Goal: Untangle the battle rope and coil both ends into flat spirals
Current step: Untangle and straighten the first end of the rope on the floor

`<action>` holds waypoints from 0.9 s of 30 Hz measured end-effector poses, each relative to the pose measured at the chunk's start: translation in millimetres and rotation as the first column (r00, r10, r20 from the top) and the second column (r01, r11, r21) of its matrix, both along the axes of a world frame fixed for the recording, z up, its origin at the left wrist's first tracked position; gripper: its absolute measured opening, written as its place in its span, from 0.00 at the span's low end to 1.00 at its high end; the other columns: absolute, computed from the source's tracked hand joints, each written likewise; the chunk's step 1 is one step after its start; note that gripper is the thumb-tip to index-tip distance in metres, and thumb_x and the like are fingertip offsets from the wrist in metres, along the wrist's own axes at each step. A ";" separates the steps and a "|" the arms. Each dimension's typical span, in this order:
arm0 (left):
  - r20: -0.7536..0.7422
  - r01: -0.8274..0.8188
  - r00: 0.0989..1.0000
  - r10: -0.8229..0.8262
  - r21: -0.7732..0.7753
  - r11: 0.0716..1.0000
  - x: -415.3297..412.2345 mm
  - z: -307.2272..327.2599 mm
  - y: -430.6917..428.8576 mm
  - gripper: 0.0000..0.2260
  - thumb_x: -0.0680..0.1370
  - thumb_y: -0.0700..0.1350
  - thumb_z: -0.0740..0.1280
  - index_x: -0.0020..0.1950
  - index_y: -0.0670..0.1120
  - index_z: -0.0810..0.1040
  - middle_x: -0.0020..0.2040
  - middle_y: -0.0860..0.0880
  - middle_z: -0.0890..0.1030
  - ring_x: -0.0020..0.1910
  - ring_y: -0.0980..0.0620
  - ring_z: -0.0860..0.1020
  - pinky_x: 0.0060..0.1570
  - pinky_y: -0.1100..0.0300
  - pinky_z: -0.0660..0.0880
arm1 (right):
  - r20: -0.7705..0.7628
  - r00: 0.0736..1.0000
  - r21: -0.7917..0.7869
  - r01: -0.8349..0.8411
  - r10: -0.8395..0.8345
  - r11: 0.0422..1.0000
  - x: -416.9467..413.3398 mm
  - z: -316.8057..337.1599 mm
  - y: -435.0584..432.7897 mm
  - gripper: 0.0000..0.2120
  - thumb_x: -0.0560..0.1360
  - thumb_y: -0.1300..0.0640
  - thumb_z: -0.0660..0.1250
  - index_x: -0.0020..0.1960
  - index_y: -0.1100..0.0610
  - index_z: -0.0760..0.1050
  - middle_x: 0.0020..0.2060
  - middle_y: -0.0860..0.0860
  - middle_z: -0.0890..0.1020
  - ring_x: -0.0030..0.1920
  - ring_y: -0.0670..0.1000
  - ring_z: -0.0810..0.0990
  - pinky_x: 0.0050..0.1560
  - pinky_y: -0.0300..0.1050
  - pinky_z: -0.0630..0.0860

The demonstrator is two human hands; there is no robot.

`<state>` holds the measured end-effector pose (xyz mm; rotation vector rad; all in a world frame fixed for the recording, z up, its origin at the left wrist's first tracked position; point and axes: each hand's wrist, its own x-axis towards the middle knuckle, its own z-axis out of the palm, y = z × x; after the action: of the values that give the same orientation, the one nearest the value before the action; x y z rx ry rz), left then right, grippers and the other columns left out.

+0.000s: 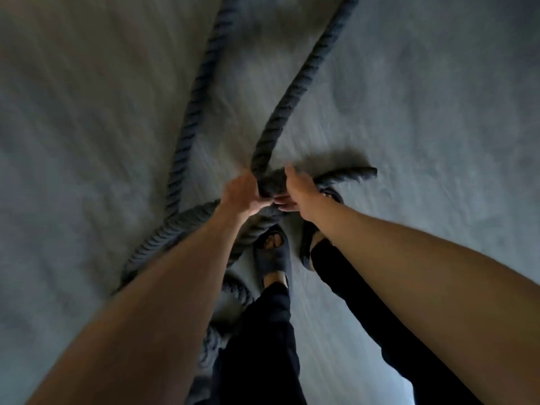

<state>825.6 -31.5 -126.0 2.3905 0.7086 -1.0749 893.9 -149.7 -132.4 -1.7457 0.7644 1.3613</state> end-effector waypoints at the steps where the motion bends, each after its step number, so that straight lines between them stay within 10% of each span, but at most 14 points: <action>1: -0.026 0.007 1.000 -0.008 -0.050 0.999 -7.9 19.2 -12.4 0.34 0.71 0.64 0.71 0.66 0.41 0.72 0.60 0.41 0.78 0.59 0.40 0.78 0.54 0.52 0.74 | -0.001 1.000 -0.027 0.029 -0.029 0.999 -5.2 13.1 -12.4 0.26 0.81 0.37 0.58 0.63 0.60 0.73 0.57 0.62 0.81 0.49 0.61 0.84 0.44 0.55 0.85; 7: -0.065 0.053 0.995 -0.072 -0.256 0.965 -44.7 116.4 -76.3 0.30 0.70 0.63 0.72 0.62 0.42 0.77 0.55 0.43 0.81 0.56 0.42 0.80 0.55 0.53 0.77 | -0.106 0.933 -0.118 0.332 -0.345 0.936 -49.6 81.6 -91.9 0.39 0.72 0.35 0.72 0.74 0.54 0.65 0.69 0.59 0.74 0.63 0.63 0.79 0.58 0.62 0.81; 12: 0.063 -0.010 0.998 0.032 -0.319 0.948 -70.8 163.2 -111.5 0.28 0.70 0.59 0.75 0.61 0.43 0.74 0.56 0.45 0.81 0.57 0.45 0.79 0.58 0.51 0.76 | 0.089 0.830 -0.116 0.558 -0.551 0.822 -73.7 121.7 -116.5 0.36 0.75 0.51 0.72 0.78 0.56 0.62 0.70 0.58 0.72 0.67 0.61 0.75 0.64 0.60 0.77; 15: 0.089 -0.075 0.989 0.115 -0.368 0.927 -82.5 182.1 -124.3 0.34 0.70 0.56 0.76 0.70 0.43 0.70 0.62 0.45 0.79 0.64 0.47 0.75 0.66 0.53 0.70 | 0.137 0.695 -0.030 0.715 -0.706 0.698 -99.5 139.4 -128.4 0.31 0.75 0.53 0.71 0.74 0.61 0.66 0.63 0.59 0.78 0.60 0.60 0.80 0.60 0.55 0.80; 20: 0.057 0.032 0.998 -0.014 -0.326 0.945 -133.7 211.5 -160.8 0.30 0.64 0.65 0.75 0.53 0.43 0.80 0.50 0.45 0.83 0.51 0.46 0.81 0.58 0.48 0.76 | 0.103 0.637 0.061 0.762 -0.764 0.644 -159.2 173.5 -171.8 0.36 0.71 0.34 0.71 0.63 0.63 0.75 0.54 0.59 0.82 0.54 0.60 0.83 0.58 0.59 0.80; 24: -0.024 -0.069 0.998 0.065 -0.455 0.888 -187.2 233.9 -207.1 0.33 0.70 0.73 0.62 0.47 0.42 0.81 0.43 0.40 0.83 0.38 0.44 0.81 0.36 0.57 0.73 | -0.023 0.568 0.123 0.818 -0.823 0.562 -217.5 207.2 -233.1 0.33 0.70 0.33 0.72 0.56 0.62 0.75 0.45 0.58 0.81 0.43 0.58 0.83 0.48 0.56 0.82; 27: -0.184 0.007 0.979 -0.082 -0.372 0.928 -238.5 241.7 -218.0 0.31 0.80 0.67 0.51 0.64 0.46 0.79 0.61 0.44 0.81 0.57 0.45 0.79 0.57 0.56 0.73 | -0.291 0.496 0.293 0.860 -0.818 0.417 -245.7 229.7 -278.9 0.25 0.71 0.37 0.73 0.41 0.57 0.69 0.27 0.52 0.71 0.25 0.52 0.72 0.28 0.42 0.73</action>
<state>587.0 -249.5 115.7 2.0051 0.4638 -1.3460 648.2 -428.6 97.3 -0.7066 1.1179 0.7788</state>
